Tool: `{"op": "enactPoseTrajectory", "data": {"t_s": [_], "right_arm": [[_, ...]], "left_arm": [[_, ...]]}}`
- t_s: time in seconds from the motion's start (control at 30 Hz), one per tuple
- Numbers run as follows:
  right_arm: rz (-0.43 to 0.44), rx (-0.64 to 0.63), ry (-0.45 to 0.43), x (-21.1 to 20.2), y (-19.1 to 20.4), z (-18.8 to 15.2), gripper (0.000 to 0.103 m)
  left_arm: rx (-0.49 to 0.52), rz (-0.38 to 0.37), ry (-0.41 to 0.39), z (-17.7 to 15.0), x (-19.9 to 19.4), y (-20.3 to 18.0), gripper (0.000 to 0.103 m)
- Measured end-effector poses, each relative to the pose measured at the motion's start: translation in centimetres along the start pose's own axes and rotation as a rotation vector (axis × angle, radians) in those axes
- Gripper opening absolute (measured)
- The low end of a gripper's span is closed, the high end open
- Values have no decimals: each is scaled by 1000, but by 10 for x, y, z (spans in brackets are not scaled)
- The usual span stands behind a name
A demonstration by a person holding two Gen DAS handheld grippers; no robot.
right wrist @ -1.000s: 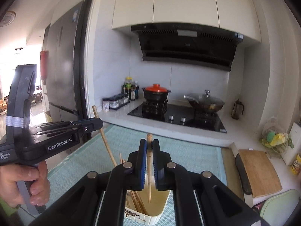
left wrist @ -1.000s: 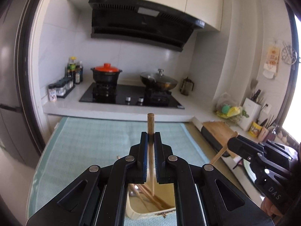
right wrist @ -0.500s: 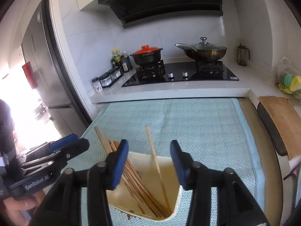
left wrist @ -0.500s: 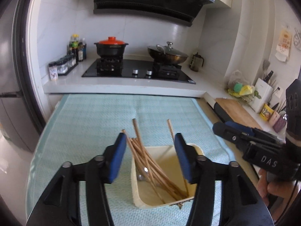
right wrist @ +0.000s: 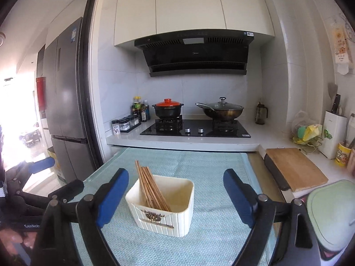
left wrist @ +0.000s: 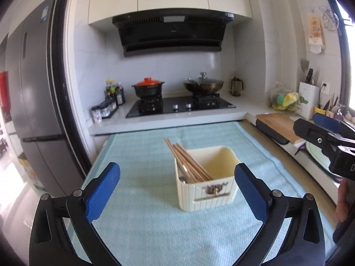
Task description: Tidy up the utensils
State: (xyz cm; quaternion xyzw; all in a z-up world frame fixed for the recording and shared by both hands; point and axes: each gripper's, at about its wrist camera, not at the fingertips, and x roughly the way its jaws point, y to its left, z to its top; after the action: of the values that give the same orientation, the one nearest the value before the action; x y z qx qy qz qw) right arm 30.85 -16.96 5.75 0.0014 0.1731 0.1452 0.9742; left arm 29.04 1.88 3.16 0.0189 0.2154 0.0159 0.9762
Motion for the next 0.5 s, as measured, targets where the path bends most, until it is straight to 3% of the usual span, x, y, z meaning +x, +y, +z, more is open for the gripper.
{"op": "enactPoseTrajectory", "data": {"t_s": [0.07, 0.13, 0.33, 0.5], "right_arm": [[-20, 14, -2, -15, 2, -10, 102], [-7, 34, 4, -25, 3, -19, 103], [5, 86, 43, -40, 8, -36, 103], [0, 29, 72, -52, 28, -40, 103]], "left_arm": [[-17, 47, -1, -12, -10, 2, 103], [-17, 98, 4, -19, -17, 5, 103], [-68, 76, 54, -27, -35, 18, 103], [-61, 72, 62, -29, -52, 19, 103]]}}
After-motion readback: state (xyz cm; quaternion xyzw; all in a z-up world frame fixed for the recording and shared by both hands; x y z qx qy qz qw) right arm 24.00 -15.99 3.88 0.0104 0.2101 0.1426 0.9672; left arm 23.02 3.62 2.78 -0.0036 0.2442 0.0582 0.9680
